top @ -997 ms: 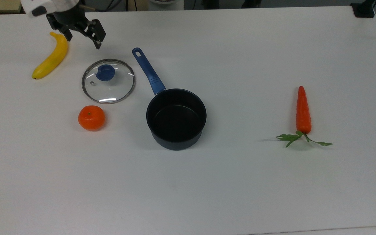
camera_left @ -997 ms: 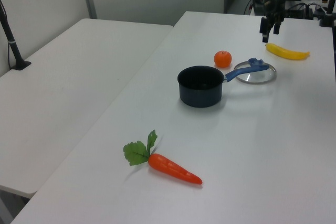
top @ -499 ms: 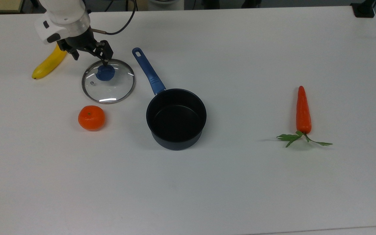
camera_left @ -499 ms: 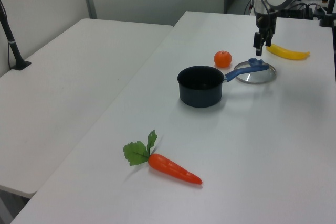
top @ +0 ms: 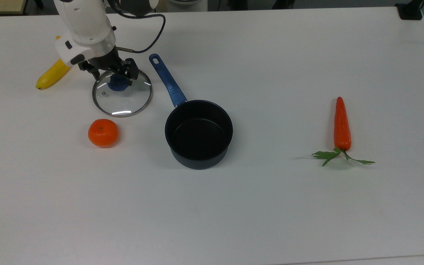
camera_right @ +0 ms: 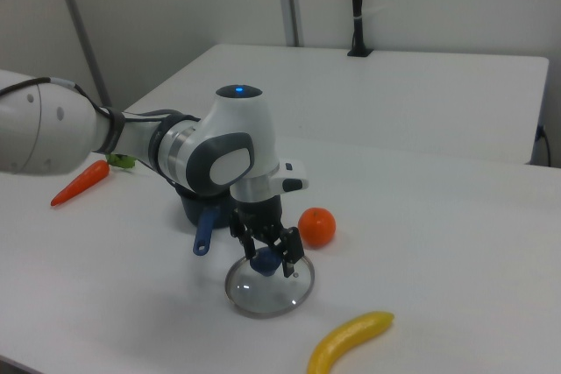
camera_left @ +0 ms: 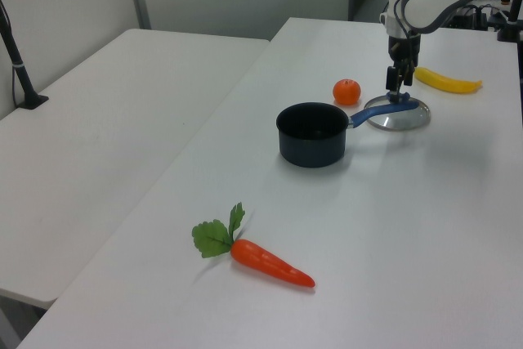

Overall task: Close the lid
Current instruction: 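Lower the gripper and grasp the blue knob of the glass lid, then lift the glass lid and carry it over the black saucepan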

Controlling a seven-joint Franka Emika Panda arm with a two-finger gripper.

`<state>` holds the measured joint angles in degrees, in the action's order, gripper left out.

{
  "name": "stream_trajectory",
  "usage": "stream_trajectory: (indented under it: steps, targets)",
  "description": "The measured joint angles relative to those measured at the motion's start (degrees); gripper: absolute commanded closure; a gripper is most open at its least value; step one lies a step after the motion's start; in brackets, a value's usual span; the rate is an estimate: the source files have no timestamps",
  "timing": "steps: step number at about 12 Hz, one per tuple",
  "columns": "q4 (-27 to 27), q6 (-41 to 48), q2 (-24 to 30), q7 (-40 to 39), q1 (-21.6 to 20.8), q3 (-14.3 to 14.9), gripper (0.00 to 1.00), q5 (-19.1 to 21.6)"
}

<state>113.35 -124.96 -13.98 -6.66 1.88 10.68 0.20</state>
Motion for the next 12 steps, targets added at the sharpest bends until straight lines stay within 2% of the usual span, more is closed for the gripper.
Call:
stream_trajectory:
  steps: [1, 4, 6, 8, 12]
  targets:
    - [0.0, -0.2, -0.4, 0.0, -0.2, 0.0, 0.05, 0.0]
    - [0.0, -0.3, -0.6, 0.0, -0.6, 0.0, 0.34, 0.0]
    - [-0.1, -0.4, -0.6, 0.0, -0.6, 0.0, 0.49, 0.0]
    - [-0.1, -0.4, -0.6, 0.0, -0.6, 0.0, 0.53, 0.0]
    - [-0.3, -0.2, 0.0, 0.0, -0.5, 0.1, 0.53, 0.0]
